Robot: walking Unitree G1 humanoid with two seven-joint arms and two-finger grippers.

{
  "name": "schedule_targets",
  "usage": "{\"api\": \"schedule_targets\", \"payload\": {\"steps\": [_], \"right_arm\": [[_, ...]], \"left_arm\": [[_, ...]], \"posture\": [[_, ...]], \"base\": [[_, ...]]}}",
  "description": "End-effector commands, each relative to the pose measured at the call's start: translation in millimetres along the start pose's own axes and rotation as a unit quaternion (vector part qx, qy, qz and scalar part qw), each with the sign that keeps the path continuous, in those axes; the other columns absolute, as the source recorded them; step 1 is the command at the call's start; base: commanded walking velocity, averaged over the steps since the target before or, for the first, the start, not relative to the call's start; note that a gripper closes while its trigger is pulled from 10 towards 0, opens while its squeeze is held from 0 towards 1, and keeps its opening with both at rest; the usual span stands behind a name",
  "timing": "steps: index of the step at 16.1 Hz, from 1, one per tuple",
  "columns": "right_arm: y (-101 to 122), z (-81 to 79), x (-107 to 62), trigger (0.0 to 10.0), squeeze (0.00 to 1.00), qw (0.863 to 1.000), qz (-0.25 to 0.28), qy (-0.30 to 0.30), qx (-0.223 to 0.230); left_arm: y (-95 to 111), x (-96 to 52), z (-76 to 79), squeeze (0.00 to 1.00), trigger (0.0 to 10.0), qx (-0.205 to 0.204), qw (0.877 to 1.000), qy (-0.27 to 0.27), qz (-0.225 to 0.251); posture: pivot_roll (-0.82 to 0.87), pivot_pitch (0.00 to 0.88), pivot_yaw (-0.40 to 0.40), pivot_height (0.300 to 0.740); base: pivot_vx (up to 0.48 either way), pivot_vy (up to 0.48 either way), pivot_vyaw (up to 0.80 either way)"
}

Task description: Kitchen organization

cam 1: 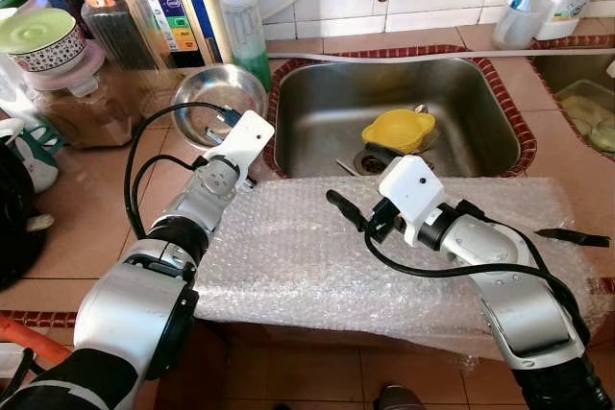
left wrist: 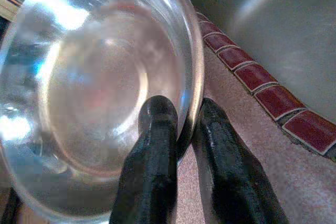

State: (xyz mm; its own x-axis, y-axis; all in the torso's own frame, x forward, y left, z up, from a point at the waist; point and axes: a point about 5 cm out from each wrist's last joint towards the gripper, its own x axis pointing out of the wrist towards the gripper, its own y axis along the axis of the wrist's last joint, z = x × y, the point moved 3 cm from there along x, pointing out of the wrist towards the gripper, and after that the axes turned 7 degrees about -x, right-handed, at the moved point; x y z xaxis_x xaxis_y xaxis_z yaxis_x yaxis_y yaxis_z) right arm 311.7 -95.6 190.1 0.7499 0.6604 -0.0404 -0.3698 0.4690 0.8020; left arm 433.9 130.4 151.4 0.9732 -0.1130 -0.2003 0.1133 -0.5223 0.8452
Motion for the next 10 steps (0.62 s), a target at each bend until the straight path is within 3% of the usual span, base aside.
{"api": "schedule_targets", "payload": {"steps": [1,6,10], "right_arm": [[10,2.9,1.2,10.0,0.64,1.0,0.02,-0.001,-0.005],[9,4.3,1.9,10.0,0.64,1.0,0.02,-0.005,-0.008],[9,12.9,1.9,10.0,0.64,0.999,0.02,-0.029,-0.014]], "left_arm": [[-35,-5.7,-1.3,0.0,0.0,0.002,0.998,-0.002,-0.059],[-39,-7.1,-10.6,0.0,0.0,0.007,0.998,0.012,-0.06],[-38,-10.2,-26.9,0.0,0.0,0.039,0.998,0.049,-0.027]], "posture": [[-0.39,0.152,0.146,0.74],[-0.39,0.15,0.147,0.74],[-0.38,0.144,0.15,0.74]], "base": [[0.0,0.0,0.0],[0.0,0.0,0.0],[0.0,0.0,0.0]]}}
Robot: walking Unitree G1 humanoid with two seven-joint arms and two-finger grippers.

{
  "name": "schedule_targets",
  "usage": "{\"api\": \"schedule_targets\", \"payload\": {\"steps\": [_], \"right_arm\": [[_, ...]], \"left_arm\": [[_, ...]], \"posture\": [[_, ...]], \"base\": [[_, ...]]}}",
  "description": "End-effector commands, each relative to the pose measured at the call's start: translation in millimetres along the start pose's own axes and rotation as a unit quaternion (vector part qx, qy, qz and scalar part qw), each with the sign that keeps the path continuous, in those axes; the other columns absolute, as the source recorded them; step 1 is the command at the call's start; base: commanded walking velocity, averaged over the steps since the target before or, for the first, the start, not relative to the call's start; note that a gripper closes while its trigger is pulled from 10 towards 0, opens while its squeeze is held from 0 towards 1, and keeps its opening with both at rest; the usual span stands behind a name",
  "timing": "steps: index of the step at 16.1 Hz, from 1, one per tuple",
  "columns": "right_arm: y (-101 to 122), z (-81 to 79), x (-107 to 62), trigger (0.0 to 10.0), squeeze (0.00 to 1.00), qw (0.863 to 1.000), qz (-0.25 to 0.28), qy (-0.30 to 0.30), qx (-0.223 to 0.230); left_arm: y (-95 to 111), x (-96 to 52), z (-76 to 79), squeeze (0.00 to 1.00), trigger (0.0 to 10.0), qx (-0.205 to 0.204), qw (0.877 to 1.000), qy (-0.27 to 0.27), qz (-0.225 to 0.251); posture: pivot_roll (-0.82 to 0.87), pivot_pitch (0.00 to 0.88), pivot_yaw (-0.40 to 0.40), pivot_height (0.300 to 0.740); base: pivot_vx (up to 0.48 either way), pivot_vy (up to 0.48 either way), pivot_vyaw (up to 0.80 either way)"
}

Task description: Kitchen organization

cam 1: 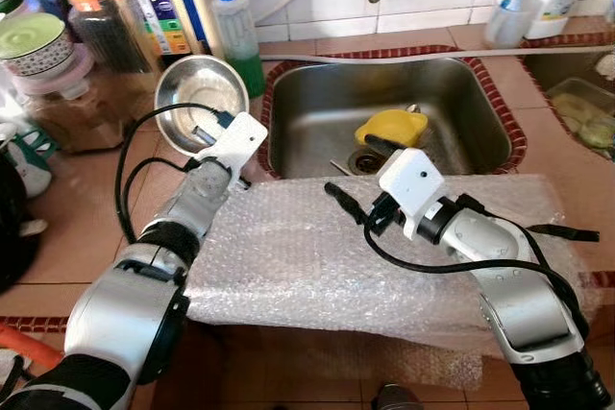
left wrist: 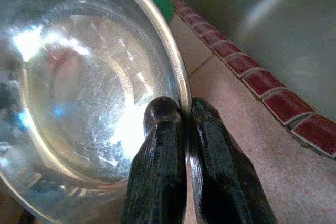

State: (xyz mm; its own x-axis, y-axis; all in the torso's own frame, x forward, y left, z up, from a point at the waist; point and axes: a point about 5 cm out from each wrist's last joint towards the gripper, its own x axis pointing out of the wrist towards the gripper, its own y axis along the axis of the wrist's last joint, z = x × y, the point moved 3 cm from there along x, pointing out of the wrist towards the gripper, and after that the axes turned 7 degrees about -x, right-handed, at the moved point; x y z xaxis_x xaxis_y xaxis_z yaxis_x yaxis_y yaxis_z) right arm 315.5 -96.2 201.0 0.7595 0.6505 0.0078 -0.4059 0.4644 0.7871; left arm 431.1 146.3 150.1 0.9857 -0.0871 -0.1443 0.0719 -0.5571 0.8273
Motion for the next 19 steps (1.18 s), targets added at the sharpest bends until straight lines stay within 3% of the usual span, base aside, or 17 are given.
{"api": "schedule_targets", "payload": {"steps": [1,5,7,11,13,15,16,18,19], "right_arm": [[1,5.1,0.0,10.0,0.64,1.0,0.005,-0.012,-0.002],[-2,10.3,0.6,10.0,0.64,1.0,0.001,-0.024,-0.001],[-4,13.1,2.3,10.0,0.63,1.0,0.001,-0.03,-0.002],[-8,17.5,2.6,10.0,0.6,0.999,-0.002,-0.038,-0.003],[-10,20.8,3.1,10.0,0.5,0.999,-0.005,-0.045,-0.003],[-15,29.9,3.7,10.0,0.07,0.998,-0.015,-0.065,0.003],[-17,34.0,3.9,10.0,0.02,0.997,-0.016,-0.072,0.009],[-21,44.8,5.5,10.0,0.0,0.995,-0.021,-0.09,0.025],[-23,48.3,6.5,10.0,0.0,0.994,-0.023,-0.097,0.032]], "left_arm": [[-29,-6.6,-15.1,0.0,0.0,0.022,0.999,0.025,-0.041],[-36,-14.5,-25.9,0.0,0.0,0.045,0.997,0.067,-0.005],[-40,-23.7,-32.7,0.0,0.0,0.079,0.99,0.108,0.033],[-37,-36.0,-40.0,0.0,0.0,0.106,0.98,0.148,0.083],[-33,-42.8,-45.5,0.0,0.0,0.132,0.97,0.178,0.104],[-23,-51.5,-42.8,0.0,0.0,0.163,0.959,0.185,0.142],[-21,-55.0,-38.8,0.0,0.5,0.167,0.957,0.178,0.155],[-19,-65.1,-19.9,0.0,1.5,0.178,0.956,0.147,0.183],[-19,-69.2,-11.6,0.0,0.8,0.182,0.955,0.135,0.193]], "posture": [[-0.38,0.144,0.15,0.74],[-0.36,0.14,0.144,0.74],[-0.36,0.135,0.14,0.74],[-0.34,0.129,0.135,0.74],[-0.34,0.128,0.132,0.74],[-0.33,0.126,0.13,0.74],[-0.33,0.124,0.13,0.74],[-0.32,0.122,0.13,0.74],[-0.32,0.117,0.131,0.74]], "base": [[0.0,0.0,0.0],[0.0,0.0,0.0],[0.0,0.0,0.0],[0.0,0.0,0.0],[0.0,0.0,0.0],[0.0,0.0,0.0],[0.0,0.0,0.0],[0.0,0.0,0.0],[0.0,0.0,0.0]]}}
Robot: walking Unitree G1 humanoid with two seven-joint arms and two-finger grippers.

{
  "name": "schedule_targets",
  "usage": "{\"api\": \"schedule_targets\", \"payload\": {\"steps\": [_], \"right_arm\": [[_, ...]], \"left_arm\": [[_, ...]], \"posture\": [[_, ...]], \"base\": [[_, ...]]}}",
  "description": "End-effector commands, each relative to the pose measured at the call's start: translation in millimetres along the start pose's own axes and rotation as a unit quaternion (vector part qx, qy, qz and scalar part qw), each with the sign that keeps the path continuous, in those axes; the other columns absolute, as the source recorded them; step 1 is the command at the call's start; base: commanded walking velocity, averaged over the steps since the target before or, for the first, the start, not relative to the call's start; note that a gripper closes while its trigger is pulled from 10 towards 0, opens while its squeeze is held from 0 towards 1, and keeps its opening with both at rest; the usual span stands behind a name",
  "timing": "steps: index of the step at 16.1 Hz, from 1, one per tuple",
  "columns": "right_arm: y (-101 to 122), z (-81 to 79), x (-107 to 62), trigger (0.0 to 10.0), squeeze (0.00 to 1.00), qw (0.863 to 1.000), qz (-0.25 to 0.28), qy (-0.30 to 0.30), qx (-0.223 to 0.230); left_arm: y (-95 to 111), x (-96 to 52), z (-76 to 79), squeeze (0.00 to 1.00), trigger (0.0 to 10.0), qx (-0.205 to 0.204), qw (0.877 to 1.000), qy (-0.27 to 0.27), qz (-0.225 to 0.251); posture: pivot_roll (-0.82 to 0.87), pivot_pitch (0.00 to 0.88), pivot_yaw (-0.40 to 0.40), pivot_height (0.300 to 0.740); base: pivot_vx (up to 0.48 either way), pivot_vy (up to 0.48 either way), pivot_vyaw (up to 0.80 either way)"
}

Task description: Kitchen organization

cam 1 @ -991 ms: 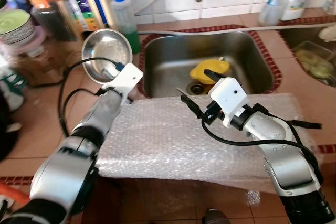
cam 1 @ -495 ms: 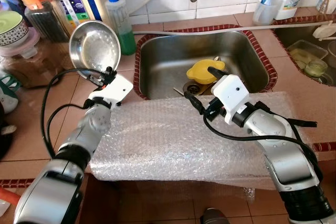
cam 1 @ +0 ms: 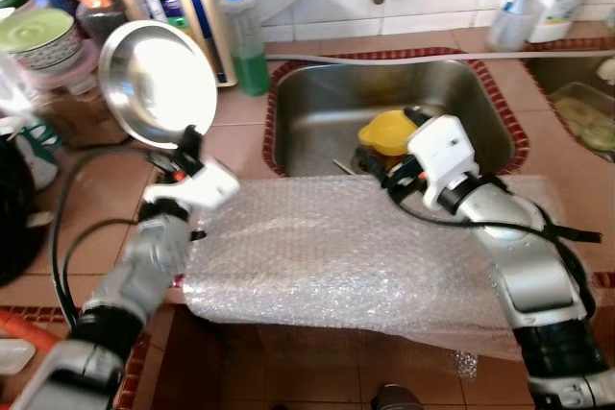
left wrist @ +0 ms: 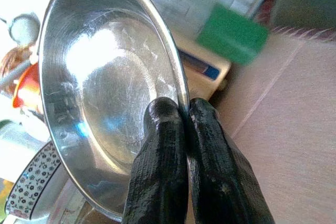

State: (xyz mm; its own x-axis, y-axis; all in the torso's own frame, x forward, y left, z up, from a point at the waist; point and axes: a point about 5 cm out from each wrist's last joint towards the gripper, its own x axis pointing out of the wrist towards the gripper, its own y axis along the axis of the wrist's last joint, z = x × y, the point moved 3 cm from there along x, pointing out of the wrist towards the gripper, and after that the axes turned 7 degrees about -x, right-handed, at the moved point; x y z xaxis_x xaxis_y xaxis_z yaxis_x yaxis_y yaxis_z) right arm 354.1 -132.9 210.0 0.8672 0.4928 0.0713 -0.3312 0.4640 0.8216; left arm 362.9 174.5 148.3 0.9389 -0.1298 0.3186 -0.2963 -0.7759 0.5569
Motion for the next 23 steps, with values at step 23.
{"api": "schedule_targets", "payload": {"steps": [23], "right_arm": [[6,24.4,23.5,10.0,0.0,0.994,0.021,-0.069,0.085]], "left_arm": [[79,26.0,13.3,0.0,4.6,0.003,0.991,0.014,0.131]], "posture": [[-0.33,0.093,0.131,0.74]], "base": [[0.0,0.0,0.0]]}}
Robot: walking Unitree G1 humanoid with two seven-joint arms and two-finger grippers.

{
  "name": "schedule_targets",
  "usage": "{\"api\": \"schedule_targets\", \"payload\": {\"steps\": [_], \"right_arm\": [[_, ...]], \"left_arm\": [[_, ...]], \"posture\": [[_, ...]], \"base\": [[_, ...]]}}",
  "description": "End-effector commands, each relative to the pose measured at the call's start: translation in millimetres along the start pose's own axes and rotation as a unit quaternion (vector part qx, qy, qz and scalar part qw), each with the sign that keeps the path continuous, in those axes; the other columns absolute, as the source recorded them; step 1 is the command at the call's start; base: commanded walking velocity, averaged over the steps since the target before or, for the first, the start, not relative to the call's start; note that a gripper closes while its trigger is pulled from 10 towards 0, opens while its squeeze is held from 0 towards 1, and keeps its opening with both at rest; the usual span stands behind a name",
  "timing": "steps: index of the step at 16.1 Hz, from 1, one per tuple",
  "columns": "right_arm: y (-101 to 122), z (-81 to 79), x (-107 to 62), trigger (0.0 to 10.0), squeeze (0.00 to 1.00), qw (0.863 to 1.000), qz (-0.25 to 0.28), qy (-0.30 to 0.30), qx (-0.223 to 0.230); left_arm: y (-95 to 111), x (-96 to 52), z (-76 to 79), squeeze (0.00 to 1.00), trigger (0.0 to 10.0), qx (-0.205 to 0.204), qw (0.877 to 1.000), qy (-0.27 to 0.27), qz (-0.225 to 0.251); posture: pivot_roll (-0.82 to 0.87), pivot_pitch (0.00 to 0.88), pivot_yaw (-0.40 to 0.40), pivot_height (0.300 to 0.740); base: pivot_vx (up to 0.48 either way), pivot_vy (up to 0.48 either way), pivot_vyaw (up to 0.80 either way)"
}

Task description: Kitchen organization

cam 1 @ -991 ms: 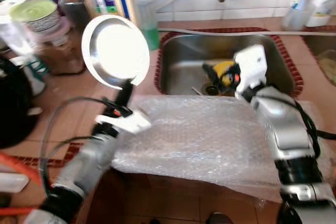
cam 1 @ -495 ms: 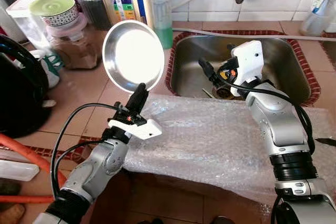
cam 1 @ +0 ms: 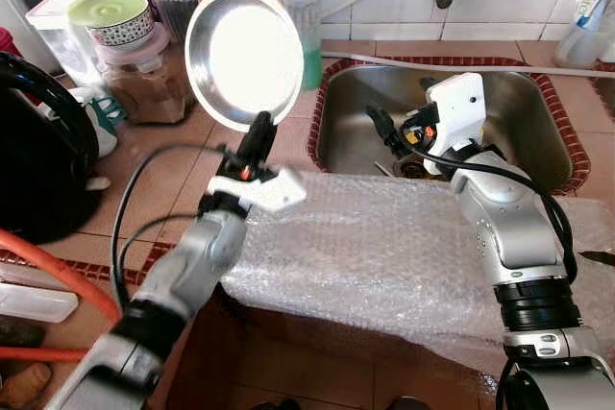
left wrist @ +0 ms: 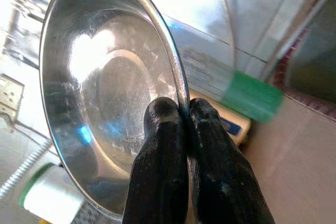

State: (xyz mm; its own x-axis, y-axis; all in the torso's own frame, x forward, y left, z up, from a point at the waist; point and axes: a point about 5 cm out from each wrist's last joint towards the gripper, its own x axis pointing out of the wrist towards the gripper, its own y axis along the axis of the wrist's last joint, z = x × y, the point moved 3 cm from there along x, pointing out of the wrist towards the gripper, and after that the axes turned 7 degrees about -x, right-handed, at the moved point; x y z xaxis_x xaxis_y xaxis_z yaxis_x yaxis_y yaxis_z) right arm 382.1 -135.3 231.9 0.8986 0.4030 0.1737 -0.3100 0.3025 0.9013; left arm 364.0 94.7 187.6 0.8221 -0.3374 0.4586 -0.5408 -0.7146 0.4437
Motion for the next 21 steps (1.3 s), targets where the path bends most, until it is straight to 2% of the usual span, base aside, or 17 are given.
{"api": "schedule_targets", "payload": {"steps": [1,3,5,8,9,10,13,14,15,16,18,20,21], "right_arm": [[-2,0.4,-1.5,10.0,0.0,1.0,-0.001,-0.004,-0.003],[-2,3.0,-2.3,10.0,0.0,1.0,-0.001,-0.011,-0.003],[2,6.5,-1.9,10.0,0.0,1.0,0.003,-0.019,0.0],[17,17.3,6.2,10.0,0.0,0.998,0.015,-0.042,0.046],[22,16.0,9.9,10.0,0.0,0.997,0.019,-0.039,0.068],[29,9.7,15.4,10.0,0.0,0.995,0.024,-0.027,0.093],[39,-19.3,28.1,10.0,0.0,0.992,0.022,0.015,0.126],[40,-27.1,29.1,10.0,0.0,0.991,0.019,0.027,0.132],[41,-33.0,28.4,10.0,0.0,0.99,0.015,0.038,0.136],[40,-38.4,26.5,10.0,0.0,0.99,0.009,0.049,0.134],[31,-42.9,15.3,10.0,0.0,0.992,-0.015,0.053,0.115],[20,-42.4,6.8,10.0,0.0,0.994,-0.034,0.045,0.098],[10,-37.7,-2.5,10.0,0.0,0.996,-0.052,0.026,0.074]], "left_arm": [[-2,4.0,-7.8,0.0,4.7,0.005,1.0,0.017,0.0],[2,4.4,-9.4,0.0,4.8,0.02,0.999,0.011,0.022],[7,-3.0,-7.6,0.0,4.7,0.036,0.998,-0.005,0.05],[16,-20.2,-2.8,0.0,3.7,0.069,0.993,-0.034,0.093],[18,-23.5,-0.1,0.0,3.9,0.073,0.991,-0.042,0.102],[20,-26.8,4.5,0.0,4.3,0.077,0.99,-0.052,0.108],[27,-32.4,27.5,0.0,4.5,0.064,0.989,-0.089,0.1],[26,-32.6,34.8,0.0,4.9,0.069,0.988,-0.1,0.093],[23,-32.0,41.1,0.0,7.0,0.075,0.988,-0.111,0.079],[18,-31.2,45.8,0.0,8.2,0.076,0.988,-0.119,0.064],[3,-24.2,49.0,0.0,9.0,0.075,0.99,-0.12,0.023],[-3,-17.1,43.7,0.0,9.6,0.072,0.992,-0.107,0.004],[-10,-9.2,37.2,0.0,10.0,0.077,0.993,-0.093,-0.014]], "posture": [[-0.33,0.093,0.131,0.74],[-0.33,0.095,0.137,0.74],[-0.32,0.099,0.139,0.74],[-0.31,0.106,0.142,0.74],[-0.31,0.107,0.141,0.74],[-0.3,0.11,0.14,0.74],[-0.3,0.11,0.138,0.74],[-0.3,0.11,0.137,0.74],[-0.3,0.111,0.136,0.74],[-0.3,0.112,0.136,0.74],[-0.3,0.118,0.134,0.74],[-0.31,0.121,0.136,0.74],[-0.32,0.122,0.139,0.74]], "base": [[0.0,0.0,0.0],[0.0,0.0,0.0],[0.0,0.0,0.0],[0.0,0.0,0.0],[0.0,0.0,0.0],[0.0,0.0,0.0],[0.0,0.0,0.0],[0.0,0.0,0.0],[0.0,0.0,0.0],[0.0,0.0,0.0],[0.0,0.0,0.0],[0.0,0.0,0.0],[0.0,0.0,0.0]]}}
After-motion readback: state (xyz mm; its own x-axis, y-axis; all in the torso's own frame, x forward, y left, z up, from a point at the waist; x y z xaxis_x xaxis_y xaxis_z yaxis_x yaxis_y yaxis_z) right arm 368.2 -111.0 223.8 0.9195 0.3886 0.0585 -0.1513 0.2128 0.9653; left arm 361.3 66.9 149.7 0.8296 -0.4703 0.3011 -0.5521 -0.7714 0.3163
